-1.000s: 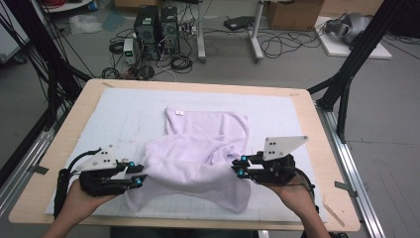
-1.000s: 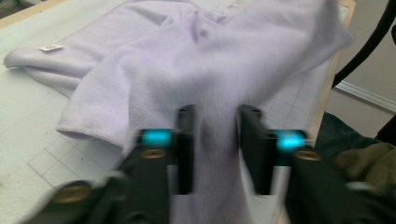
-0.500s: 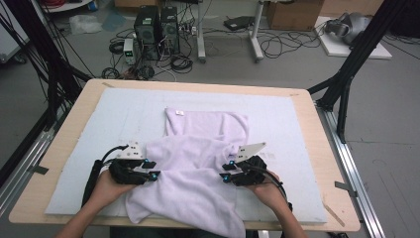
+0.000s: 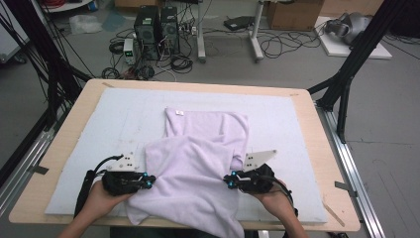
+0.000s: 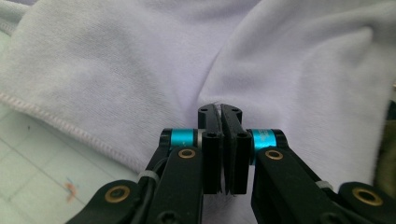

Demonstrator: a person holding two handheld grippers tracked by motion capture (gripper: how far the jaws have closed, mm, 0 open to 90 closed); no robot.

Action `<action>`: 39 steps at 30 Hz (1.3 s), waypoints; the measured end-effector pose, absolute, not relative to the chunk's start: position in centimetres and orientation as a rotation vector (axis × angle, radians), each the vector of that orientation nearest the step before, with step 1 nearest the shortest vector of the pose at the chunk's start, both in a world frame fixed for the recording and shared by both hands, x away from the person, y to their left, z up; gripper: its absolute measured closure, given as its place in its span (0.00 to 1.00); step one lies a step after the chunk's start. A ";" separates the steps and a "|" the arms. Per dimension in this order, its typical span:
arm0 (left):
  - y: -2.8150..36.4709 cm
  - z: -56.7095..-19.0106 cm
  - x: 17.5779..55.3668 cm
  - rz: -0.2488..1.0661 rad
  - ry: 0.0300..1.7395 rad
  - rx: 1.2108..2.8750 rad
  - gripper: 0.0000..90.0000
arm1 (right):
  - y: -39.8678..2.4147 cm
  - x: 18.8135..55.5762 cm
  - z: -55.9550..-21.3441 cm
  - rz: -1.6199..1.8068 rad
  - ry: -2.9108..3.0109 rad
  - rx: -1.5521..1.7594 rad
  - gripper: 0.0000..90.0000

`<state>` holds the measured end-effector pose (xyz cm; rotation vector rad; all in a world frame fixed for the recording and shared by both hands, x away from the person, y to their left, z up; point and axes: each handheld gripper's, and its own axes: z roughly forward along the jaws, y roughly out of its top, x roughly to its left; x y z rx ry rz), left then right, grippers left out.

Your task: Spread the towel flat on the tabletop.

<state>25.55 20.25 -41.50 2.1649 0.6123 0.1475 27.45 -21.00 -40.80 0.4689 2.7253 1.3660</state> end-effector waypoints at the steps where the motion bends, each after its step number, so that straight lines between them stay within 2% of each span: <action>1: 20.4 -41.2 24.8 0.148 0.604 2.161 0.96 | -21.2 27.0 -40.7 1.381 2.722 0.467 0.94; 6: 20.9 -39.9 23.1 0.182 0.558 2.142 0.94 | -22.5 24.3 -39.1 1.522 2.665 0.418 0.89; 10: 21.1 -39.8 24.4 0.225 0.590 2.120 0.77 | -23.3 24.8 -38.4 1.508 2.606 0.466 0.78; 12: 20.9 -40.7 26.4 0.253 0.630 2.126 0.71 | -22.8 25.8 -39.0 1.439 2.612 0.493 0.75; 14: 20.4 -41.7 27.6 0.221 0.667 2.149 0.63 | -22.0 26.8 -40.0 1.390 2.638 0.495 0.71; 16: 19.9 -42.8 28.3 0.195 0.673 2.184 0.61 | -20.9 27.6 -41.0 1.370 2.673 0.500 0.69; 18: 19.4 -43.7 28.7 0.143 0.674 2.235 0.64 | -20.0 28.3 -42.1 1.321 2.717 0.499 0.68; 20: 19.4 -44.0 28.6 0.130 0.654 2.223 0.76 | -19.4 28.8 -42.9 1.268 2.761 0.500 0.73; 21: 19.4 -44.0 28.6 0.130 0.654 2.223 0.87 | -19.4 28.8 -42.9 1.268 2.761 0.500 0.73; 22: 19.2 -43.9 28.2 0.135 0.640 2.227 0.92 | -19.0 29.1 -43.7 1.218 2.805 0.474 0.84; 23: 19.1 -43.9 27.9 0.153 0.639 2.231 0.94 | -18.9 29.1 -43.9 1.221 2.810 0.475 0.88; 27: 19.5 -43.7 27.2 0.145 0.639 2.232 0.95 | -18.7 28.8 -44.0 1.233 2.843 0.450 0.95; 39: 20.5 -41.9 21.9 0.130 0.595 2.214 0.96 | -19.9 25.3 -41.7 1.379 2.784 0.404 0.97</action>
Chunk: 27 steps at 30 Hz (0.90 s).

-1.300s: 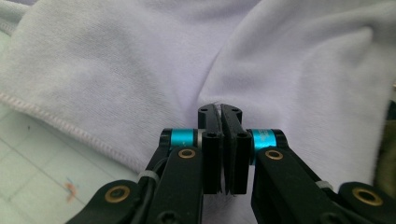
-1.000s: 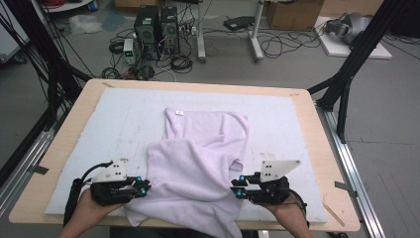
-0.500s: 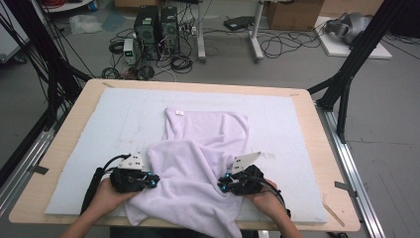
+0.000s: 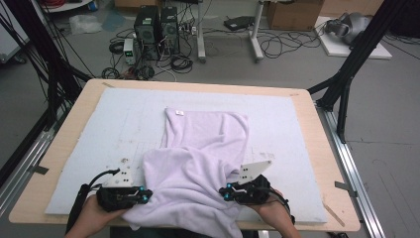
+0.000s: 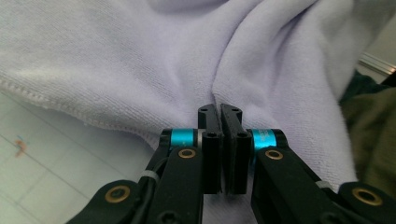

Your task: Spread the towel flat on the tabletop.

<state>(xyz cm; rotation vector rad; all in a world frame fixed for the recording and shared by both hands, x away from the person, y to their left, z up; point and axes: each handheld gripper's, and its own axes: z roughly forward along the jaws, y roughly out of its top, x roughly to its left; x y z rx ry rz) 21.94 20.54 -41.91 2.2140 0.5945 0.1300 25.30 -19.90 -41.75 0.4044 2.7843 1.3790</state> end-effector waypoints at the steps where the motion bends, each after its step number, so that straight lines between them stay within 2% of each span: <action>1: 20.6 -41.4 20.8 0.122 0.593 2.201 0.96 | -20.3 24.3 -41.1 1.414 2.776 0.391 0.97; 3: 20.6 -41.0 20.3 0.118 0.588 2.197 0.96 | -20.7 23.5 -40.4 1.482 2.780 0.379 0.95; 4: 20.5 -40.5 19.8 0.142 0.578 2.194 0.94 | -20.9 23.3 -40.1 1.491 2.785 0.371 0.91; 5: 20.5 -40.3 19.8 0.161 0.576 2.192 0.86 | -21.1 23.3 -39.9 1.492 2.774 0.376 0.88; 8: 20.6 -40.2 20.5 0.204 0.600 2.174 0.74 | -21.3 23.7 -39.5 1.477 2.751 0.399 0.82; 11: 20.3 -40.9 22.8 0.299 0.609 2.171 0.71 | -20.9 25.6 -40.1 1.421 2.718 0.446 0.73; 18: 19.0 -43.0 26.5 0.306 0.625 2.225 0.65 | -18.9 28.8 -43.7 1.255 2.795 0.503 0.71; 20: 18.7 -44.1 27.4 0.270 0.627 2.249 0.71 | -18.5 29.0 -44.3 1.218 2.822 0.487 0.77; 22: 18.7 -44.1 27.4 0.269 0.626 2.245 0.87 | -18.4 29.1 -44.3 1.223 2.829 0.466 0.90; 23: 18.8 -44.0 27.4 0.271 0.623 2.249 0.94 | -18.4 29.1 -44.3 1.230 2.834 0.453 0.94; 27: 19.1 -43.9 26.6 0.282 0.618 2.258 0.98 | -18.6 29.0 -44.1 1.242 2.838 0.459 0.96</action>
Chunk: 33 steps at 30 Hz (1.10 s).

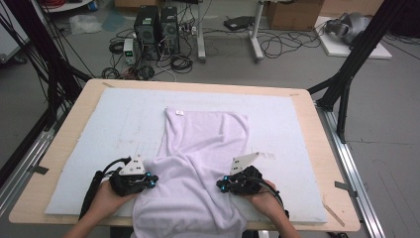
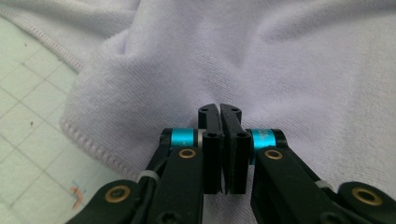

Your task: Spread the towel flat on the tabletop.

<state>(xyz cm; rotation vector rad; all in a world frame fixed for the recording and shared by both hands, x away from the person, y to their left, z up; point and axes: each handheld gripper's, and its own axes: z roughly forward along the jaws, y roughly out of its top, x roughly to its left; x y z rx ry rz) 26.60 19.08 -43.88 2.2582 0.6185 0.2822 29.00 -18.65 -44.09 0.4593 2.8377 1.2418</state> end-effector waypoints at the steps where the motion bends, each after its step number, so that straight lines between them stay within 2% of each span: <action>1: 19.5 -43.7 25.9 0.285 0.612 2.255 0.98 | -19.0 28.6 -43.6 1.262 2.823 0.456 0.96; 9: 21.4 -42.0 21.4 0.290 0.574 2.216 0.98 | -20.9 25.6 -41.3 1.331 2.782 0.428 0.95; 10: 21.5 -41.7 21.1 0.289 0.570 2.201 0.96 | -21.2 25.2 -41.0 1.347 2.787 0.433 0.92; 11: 21.8 -41.5 21.1 0.288 0.565 2.189 0.89 | -21.4 24.9 -40.8 1.352 2.770 0.437 0.88; 14: 22.1 -41.3 22.3 0.293 0.607 2.165 0.76 | -22.2 25.0 -40.5 1.358 2.720 0.464 0.82; 19: 21.5 -42.6 25.9 0.337 0.674 2.178 0.71 | -22.6 27.0 -42.4 1.252 2.739 0.539 0.78; 22: 20.8 -43.7 27.6 0.299 0.709 2.205 0.69 | -22.7 28.0 -43.9 1.235 2.771 0.598 0.77; 24: 20.5 -44.2 28.2 0.288 0.701 2.214 0.73 | -22.5 28.2 -44.4 1.227 2.774 0.592 0.80; 25: 20.5 -44.2 28.2 0.288 0.701 2.214 0.84 | -22.4 28.2 -44.4 1.223 2.782 0.601 0.85; 26: 20.4 -44.1 28.3 0.288 0.696 2.220 0.91 | -22.5 28.3 -44.3 1.224 2.792 0.590 0.95; 27: 20.3 -44.1 28.4 0.276 0.698 2.219 0.96 | -22.6 28.4 -44.4 1.231 2.804 0.583 0.97; 33: 20.6 -43.9 28.4 0.317 0.713 2.231 0.98 | -23.2 28.6 -43.3 1.219 2.785 0.586 1.00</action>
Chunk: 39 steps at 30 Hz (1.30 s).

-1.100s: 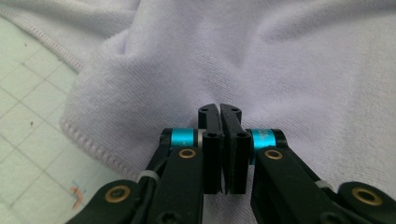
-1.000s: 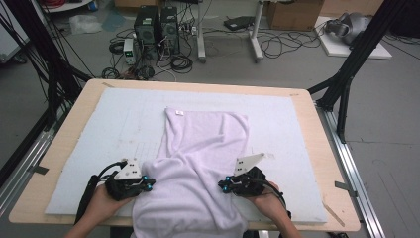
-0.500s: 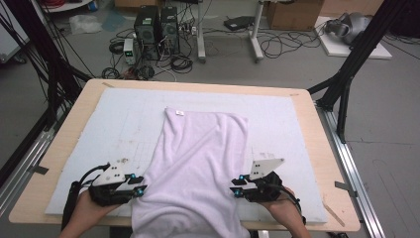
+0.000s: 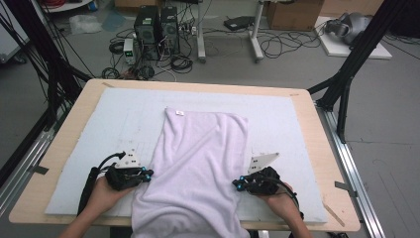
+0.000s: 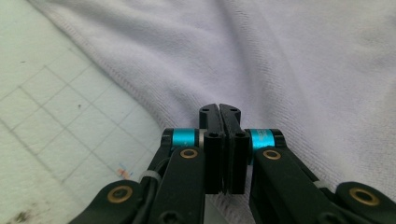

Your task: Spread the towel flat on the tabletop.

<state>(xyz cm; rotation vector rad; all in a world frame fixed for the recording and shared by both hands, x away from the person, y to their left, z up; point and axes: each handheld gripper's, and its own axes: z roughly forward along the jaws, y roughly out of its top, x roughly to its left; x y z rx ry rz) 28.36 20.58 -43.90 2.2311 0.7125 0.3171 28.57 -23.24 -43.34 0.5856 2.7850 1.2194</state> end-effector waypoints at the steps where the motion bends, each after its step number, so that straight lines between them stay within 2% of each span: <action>1: 20.8 -43.9 28.4 0.328 0.718 2.230 0.98 | -23.5 28.7 -42.7 1.223 2.758 0.592 1.00; 6: 21.9 -43.0 28.6 0.384 0.761 2.185 0.98 | -23.3 29.1 -41.9 1.216 2.743 0.571 0.99; 8: 22.3 -42.5 28.6 0.398 0.769 2.167 0.98 | -23.4 28.7 -41.8 1.295 2.778 0.550 0.83; 9: 22.7 -42.4 28.6 0.383 0.762 2.155 0.98 | -23.4 28.3 -42.0 1.302 2.782 0.541 0.79; 11: 22.7 -42.4 28.5 0.360 0.759 2.147 0.95 | -23.4 27.8 -42.3 1.298 2.794 0.524 0.76; 12: 22.6 -42.6 28.5 0.319 0.758 2.144 0.84 | -23.3 27.4 -42.6 1.276 2.803 0.509 0.73; 13: 22.1 -43.3 28.4 0.292 0.740 2.181 0.68 | -23.1 26.9 -43.5 1.229 2.817 0.511 0.72; 14: 21.9 -43.6 28.4 0.280 0.737 2.198 0.66 | -22.9 26.8 -44.0 1.214 2.830 0.518 0.73; 15: 21.6 -44.0 28.4 0.275 0.734 2.218 0.67 | -22.9 26.8 -44.4 1.235 2.817 0.520 0.81; 16: 21.6 -44.0 28.4 0.275 0.734 2.218 0.72 | -23.0 26.9 -44.6 1.263 2.804 0.551 0.88; 17: 21.5 -44.2 28.2 0.296 0.709 2.208 0.85 | -23.1 27.1 -44.6 1.267 2.808 0.556 0.95; 19: 21.4 -44.0 28.3 0.303 0.711 2.222 0.94 | -23.1 27.4 -44.5 1.272 2.836 0.553 0.97; 21: 21.4 -44.0 28.4 0.312 0.711 2.220 0.95 | -23.1 27.4 -44.3 1.261 2.838 0.547 0.97; 29: 21.7 -42.9 28.4 0.383 0.740 2.164 0.96 | -23.6 27.8 -39.9 1.267 2.706 0.525 0.99; 32: 21.8 -43.0 28.6 0.380 0.756 2.152 0.96 | -21.9 29.2 -40.6 1.224 2.738 0.538 0.99; 36: 21.7 -43.5 28.5 0.363 0.760 2.159 0.95 | -18.6 30.9 -43.4 1.117 2.841 0.545 0.98; 39: 21.9 -43.4 28.4 0.353 0.749 2.152 0.88 | -18.7 31.0 -43.1 1.197 2.802 0.555 0.93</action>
